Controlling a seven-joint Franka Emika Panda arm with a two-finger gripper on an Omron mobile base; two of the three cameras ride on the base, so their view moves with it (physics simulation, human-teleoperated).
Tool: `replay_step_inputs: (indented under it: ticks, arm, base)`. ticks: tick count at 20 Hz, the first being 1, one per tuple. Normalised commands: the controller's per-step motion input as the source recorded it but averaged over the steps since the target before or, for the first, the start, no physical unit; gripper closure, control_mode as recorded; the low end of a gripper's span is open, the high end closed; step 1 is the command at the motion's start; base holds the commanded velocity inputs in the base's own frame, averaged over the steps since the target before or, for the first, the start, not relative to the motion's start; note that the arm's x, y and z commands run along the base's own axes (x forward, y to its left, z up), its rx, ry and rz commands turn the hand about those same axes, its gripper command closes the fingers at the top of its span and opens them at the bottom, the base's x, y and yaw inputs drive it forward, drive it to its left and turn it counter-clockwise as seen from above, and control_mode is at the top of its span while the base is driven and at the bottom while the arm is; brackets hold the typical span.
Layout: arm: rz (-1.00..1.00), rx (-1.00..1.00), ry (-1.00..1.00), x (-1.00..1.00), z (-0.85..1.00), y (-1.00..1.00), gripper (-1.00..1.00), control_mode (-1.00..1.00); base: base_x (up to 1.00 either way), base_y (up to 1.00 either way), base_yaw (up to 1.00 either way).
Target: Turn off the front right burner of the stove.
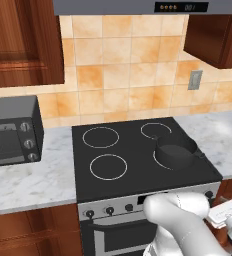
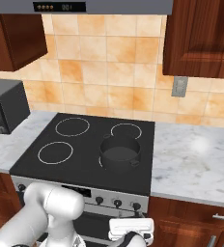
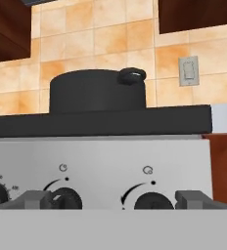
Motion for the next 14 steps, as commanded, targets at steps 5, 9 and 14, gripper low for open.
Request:
replay_step_inputs:
  ticks: [5,9,14]
  arm:
    - [0.00,0.00,0.00,0.08,-0.16,0.00,-1.00,-1.00]
    - [0.00,0.00,0.00,0.13,-0.01,-0.06,-1.00,-1.00]
    - [-0.01,0.00,0.00,0.14,0.00,-0.08,-1.00,-1.00]
  base:
    - [0.00,0.00,0.00]
    - [0.00,0.00,0.00]
    - [0.00,0.00,0.00]
